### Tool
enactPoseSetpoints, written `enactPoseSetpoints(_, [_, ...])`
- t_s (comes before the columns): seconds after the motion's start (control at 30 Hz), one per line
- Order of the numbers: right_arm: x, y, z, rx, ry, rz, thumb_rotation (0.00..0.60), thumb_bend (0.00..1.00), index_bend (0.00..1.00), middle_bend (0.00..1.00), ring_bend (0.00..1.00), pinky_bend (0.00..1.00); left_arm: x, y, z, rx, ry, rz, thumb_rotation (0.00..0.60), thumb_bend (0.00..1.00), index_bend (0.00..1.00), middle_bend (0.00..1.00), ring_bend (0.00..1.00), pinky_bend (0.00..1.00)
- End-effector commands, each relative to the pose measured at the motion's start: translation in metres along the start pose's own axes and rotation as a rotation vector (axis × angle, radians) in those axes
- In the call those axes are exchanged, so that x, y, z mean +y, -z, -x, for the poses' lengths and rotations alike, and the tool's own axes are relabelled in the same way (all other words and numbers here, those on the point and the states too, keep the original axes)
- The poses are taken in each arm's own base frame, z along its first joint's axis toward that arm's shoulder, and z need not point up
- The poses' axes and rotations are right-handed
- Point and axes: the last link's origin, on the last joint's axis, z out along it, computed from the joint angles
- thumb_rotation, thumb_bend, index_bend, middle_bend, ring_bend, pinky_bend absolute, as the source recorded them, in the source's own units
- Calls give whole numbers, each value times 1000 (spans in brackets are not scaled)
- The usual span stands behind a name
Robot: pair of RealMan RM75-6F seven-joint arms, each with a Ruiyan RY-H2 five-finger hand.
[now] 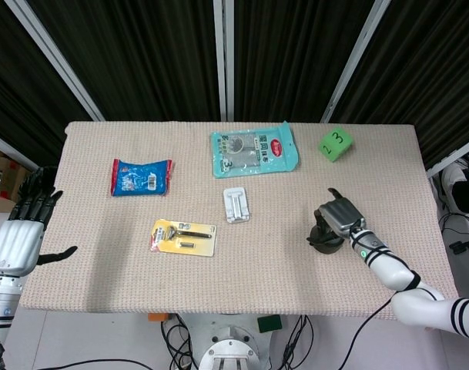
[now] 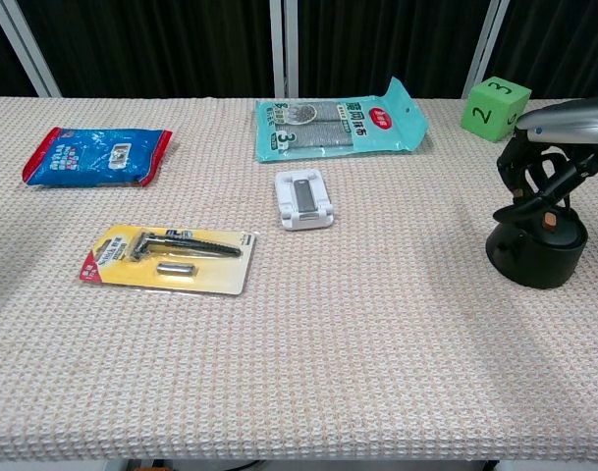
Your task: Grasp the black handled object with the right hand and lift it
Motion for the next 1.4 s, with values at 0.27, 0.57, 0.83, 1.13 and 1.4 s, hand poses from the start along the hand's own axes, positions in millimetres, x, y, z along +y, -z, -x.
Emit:
enactPoseSetpoints(0.27, [1,2,1,-23,11,2,314,160,778,662,637,0,1,0,0,-1,-2,2,474,0,61,23,19,131])
enactPoseSetpoints(0.57, [1,8,0,-25,37,-1,315,160,850,706,677,7,1,-1,1,-5,-3,2,472,0,61,23,19,131])
enactPoseSetpoints(0.83, [-1,12,-1,-44,36,-7,315,157,917,756,721,29,1,-1,1,-5,-4,3,471,0,61,23,20,131])
enactPoseSetpoints(1.13, [-2,12,-2,-78,45,-1,314,154,1000,855,817,111,1,-1,1,-4,-3,2,473,0,61,23,19,131])
enactPoseSetpoints(1.4, [-4,13,-5,-75,41,0,315,155,1000,925,875,223,0,-1,1,-4,-2,1,472,0,61,23,20,131])
